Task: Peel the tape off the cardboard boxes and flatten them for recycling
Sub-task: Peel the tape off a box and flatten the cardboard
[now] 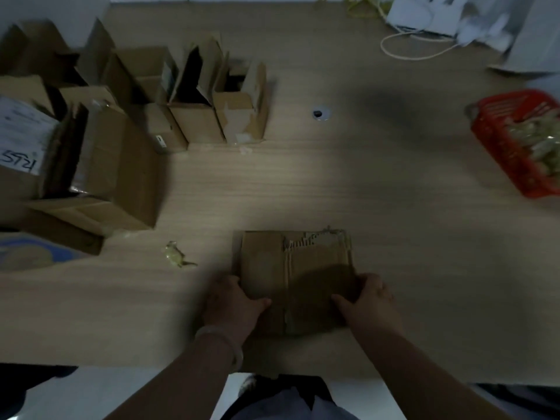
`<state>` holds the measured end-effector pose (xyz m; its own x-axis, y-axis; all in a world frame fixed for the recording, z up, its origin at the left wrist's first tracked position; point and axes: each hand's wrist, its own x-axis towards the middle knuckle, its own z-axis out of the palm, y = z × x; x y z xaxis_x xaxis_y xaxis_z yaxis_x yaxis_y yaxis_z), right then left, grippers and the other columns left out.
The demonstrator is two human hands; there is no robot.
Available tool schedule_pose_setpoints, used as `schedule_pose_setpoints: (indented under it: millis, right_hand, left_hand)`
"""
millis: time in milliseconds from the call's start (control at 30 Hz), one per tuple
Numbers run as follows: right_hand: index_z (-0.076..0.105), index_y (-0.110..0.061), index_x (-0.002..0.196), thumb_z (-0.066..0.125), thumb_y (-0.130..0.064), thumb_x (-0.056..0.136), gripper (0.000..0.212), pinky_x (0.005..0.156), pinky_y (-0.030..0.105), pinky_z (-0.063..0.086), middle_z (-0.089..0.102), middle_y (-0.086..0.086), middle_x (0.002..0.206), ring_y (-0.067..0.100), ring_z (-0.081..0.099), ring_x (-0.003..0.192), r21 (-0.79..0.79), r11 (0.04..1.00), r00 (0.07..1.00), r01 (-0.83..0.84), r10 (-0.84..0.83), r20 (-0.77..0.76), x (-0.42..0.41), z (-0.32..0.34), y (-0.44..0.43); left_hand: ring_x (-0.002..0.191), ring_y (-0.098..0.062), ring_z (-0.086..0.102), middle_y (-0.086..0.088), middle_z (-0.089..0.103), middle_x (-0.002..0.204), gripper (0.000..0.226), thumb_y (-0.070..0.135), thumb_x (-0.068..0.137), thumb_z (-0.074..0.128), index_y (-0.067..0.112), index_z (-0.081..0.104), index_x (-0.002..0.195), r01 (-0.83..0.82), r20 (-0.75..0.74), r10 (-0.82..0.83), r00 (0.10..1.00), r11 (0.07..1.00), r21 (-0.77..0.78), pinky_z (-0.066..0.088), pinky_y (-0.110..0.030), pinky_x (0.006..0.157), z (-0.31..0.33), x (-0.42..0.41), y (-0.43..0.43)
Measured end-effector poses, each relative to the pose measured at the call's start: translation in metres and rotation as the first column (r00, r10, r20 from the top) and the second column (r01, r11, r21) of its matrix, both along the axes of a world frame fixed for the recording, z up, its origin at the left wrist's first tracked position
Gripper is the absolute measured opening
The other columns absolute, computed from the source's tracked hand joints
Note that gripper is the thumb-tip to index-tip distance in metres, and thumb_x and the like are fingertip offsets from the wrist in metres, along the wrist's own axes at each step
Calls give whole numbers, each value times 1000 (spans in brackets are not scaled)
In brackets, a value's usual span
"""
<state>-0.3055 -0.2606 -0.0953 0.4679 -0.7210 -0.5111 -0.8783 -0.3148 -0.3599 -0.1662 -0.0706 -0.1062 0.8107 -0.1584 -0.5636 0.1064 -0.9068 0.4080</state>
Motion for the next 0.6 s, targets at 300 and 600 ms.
schedule_pose_setpoints:
  millis: [300, 600]
  right_hand:
    - [54, -29, 105, 66, -51, 83, 33, 73, 39, 55, 61, -7, 91, 15, 61, 82, 150, 951, 918, 272, -303, 257, -51, 30, 40]
    - [49, -38, 103, 70, -30, 84, 30, 54, 8, 44, 64, -17, 87, -4, 61, 76, 111, 879, 743, 464, -454, 492, -173, 80, 79]
  left_hand:
    - [82, -1, 46, 24, 45, 95, 58, 47, 76, 74, 43, 31, 115, 191, 10, -202, 979, 906, -377, 42, -23, 66, 20, -15, 33]
    - [103, -16, 58, 11, 60, 112, 57, 45, 76, 74, 34, 40, 121, 485, 182, -460, 869, 719, -497, 48, -32, 84, 73, -68, -11]
